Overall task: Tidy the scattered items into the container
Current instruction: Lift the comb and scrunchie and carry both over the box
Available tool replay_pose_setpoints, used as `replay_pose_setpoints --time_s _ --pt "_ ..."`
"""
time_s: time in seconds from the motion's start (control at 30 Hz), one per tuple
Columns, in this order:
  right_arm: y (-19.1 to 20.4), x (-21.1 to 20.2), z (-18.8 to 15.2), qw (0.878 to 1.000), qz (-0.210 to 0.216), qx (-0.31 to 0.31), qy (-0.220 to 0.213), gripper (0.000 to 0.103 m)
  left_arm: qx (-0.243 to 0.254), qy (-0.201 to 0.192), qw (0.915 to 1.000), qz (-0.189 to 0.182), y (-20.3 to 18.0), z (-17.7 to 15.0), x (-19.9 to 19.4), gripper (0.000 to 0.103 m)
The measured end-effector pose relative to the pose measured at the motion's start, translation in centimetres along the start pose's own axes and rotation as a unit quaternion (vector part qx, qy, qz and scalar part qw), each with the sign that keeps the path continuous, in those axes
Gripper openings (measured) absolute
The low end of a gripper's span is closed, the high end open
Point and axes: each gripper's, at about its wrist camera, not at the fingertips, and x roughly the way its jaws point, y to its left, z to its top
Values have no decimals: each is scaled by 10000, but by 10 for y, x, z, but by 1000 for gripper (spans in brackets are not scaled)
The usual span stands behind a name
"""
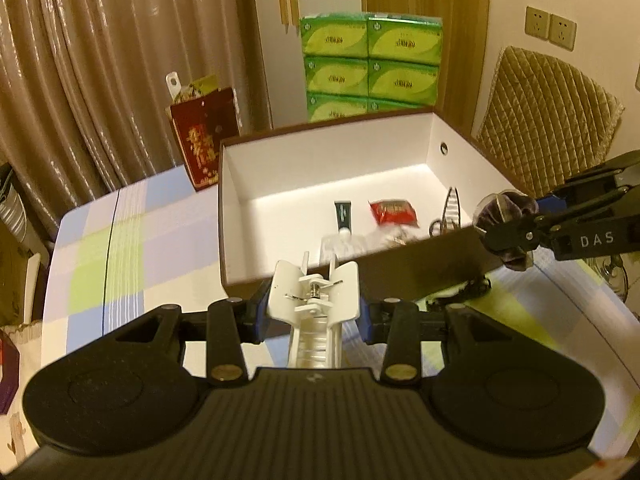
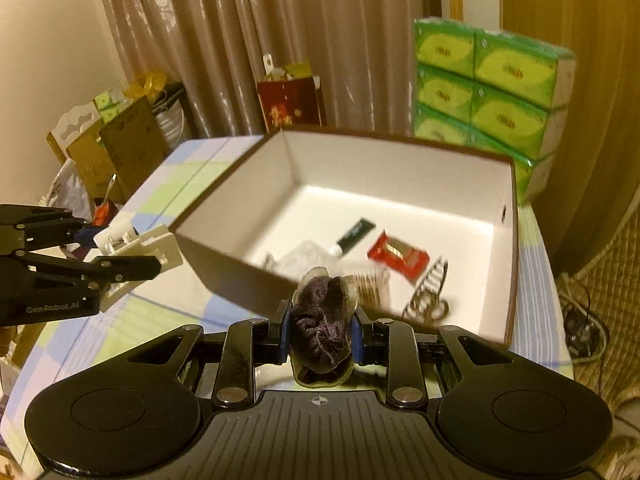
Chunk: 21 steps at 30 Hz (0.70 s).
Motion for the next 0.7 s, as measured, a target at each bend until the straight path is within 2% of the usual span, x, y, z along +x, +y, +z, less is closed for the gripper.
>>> replay_pose_setpoints --time_s 0.3,0.7 --pt "-6 18 38 9997 25 -99 -219 26 149 -245 9996 -84 0 43 21 36" --pt "-21 47 60 9995 -10 -171 -252 26 140 -226 9994 -211 3 74 58 36"
